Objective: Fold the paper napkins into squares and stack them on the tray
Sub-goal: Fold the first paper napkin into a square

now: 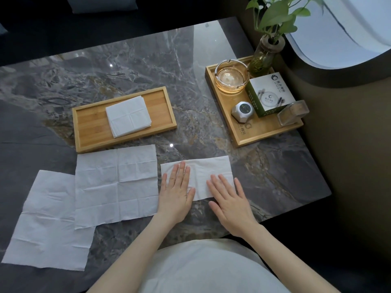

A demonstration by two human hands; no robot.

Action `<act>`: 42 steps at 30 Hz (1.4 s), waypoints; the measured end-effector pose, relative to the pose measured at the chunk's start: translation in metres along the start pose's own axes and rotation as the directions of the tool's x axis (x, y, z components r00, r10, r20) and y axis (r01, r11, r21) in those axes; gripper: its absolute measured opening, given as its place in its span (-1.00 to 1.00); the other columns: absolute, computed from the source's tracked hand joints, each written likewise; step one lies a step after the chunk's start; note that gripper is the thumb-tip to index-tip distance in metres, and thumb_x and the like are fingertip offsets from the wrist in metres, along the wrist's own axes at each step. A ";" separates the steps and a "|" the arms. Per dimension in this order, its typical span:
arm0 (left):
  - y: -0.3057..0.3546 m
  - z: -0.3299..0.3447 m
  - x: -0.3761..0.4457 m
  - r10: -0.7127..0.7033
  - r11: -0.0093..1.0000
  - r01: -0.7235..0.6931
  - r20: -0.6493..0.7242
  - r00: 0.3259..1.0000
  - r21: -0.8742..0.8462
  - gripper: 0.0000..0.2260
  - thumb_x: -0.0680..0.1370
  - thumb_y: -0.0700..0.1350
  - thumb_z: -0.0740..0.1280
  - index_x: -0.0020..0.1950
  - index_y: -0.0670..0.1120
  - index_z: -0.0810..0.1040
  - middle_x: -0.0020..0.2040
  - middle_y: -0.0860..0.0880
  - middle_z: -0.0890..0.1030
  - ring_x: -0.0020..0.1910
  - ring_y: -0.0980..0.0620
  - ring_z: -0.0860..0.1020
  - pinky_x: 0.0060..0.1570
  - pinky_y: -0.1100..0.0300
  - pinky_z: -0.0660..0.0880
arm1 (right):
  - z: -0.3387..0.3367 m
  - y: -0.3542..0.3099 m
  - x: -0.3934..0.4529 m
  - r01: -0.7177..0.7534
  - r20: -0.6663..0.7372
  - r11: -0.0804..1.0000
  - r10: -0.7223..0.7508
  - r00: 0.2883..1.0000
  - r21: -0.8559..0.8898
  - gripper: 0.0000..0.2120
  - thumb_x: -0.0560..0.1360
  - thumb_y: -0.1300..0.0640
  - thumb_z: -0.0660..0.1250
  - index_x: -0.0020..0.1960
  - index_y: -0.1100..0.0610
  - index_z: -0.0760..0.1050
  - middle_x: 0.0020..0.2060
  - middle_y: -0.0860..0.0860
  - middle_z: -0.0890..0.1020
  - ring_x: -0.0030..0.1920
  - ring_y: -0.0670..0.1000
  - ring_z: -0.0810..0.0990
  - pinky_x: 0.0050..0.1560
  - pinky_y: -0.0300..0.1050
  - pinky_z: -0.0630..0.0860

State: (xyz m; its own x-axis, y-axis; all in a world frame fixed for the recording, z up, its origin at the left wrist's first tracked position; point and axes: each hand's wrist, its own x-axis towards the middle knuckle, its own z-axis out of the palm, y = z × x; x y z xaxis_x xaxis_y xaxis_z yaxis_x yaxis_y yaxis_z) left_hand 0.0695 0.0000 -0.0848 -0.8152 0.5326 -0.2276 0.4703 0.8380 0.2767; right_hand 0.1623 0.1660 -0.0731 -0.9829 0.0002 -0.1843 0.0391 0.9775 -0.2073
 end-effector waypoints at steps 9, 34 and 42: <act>0.008 -0.012 0.000 -0.023 1.000 0.021 0.143 0.989 0.020 -0.41 0.44 0.15 -0.32 0.42 -0.05 -0.34 0.48 0.01 -0.30 0.40 0.09 -0.35 0.37 0.02 -0.35 | 0.006 0.030 -0.037 -0.121 -0.048 0.992 0.122 0.991 0.027 -0.48 0.61 -0.09 -0.21 0.46 0.10 0.19 0.45 -0.02 0.25 0.48 -0.03 0.03 0.43 0.06 -0.07; 0.073 -0.026 0.076 0.148 0.955 -0.185 -0.172 0.974 -0.230 -0.95 0.42 -0.21 0.39 -0.15 -0.16 0.60 -0.09 -0.12 0.58 -0.01 -0.14 0.48 -0.13 0.11 0.29 | -0.006 -0.004 0.000 -0.483 -0.195 0.722 0.634 0.749 0.495 -0.91 0.40 0.09 0.34 -0.19 0.12 0.54 -0.23 0.01 0.57 -0.16 0.07 0.49 -0.11 -0.12 0.31; 0.054 -0.056 0.078 0.007 0.813 -0.005 0.001 1.000 -0.582 -0.93 0.46 -0.11 0.36 -0.12 -0.07 0.61 -0.15 0.02 0.63 -0.07 0.02 0.56 0.07 0.03 0.45 | -0.047 0.007 0.022 -0.381 0.132 0.340 0.574 0.808 0.860 -0.94 0.49 0.15 0.26 -0.16 0.08 0.46 -0.28 -0.02 0.55 -0.29 -0.10 0.46 -0.26 -0.24 0.38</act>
State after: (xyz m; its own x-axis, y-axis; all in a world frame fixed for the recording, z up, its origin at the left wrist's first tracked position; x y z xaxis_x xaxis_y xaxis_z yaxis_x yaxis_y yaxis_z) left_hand 0.0122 0.0799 -0.0349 -0.8114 0.5386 -0.2268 0.1897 0.6097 0.7696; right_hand 0.1323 0.1824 -0.0334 -0.7483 0.5331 -0.3947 0.5431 0.1507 -0.8261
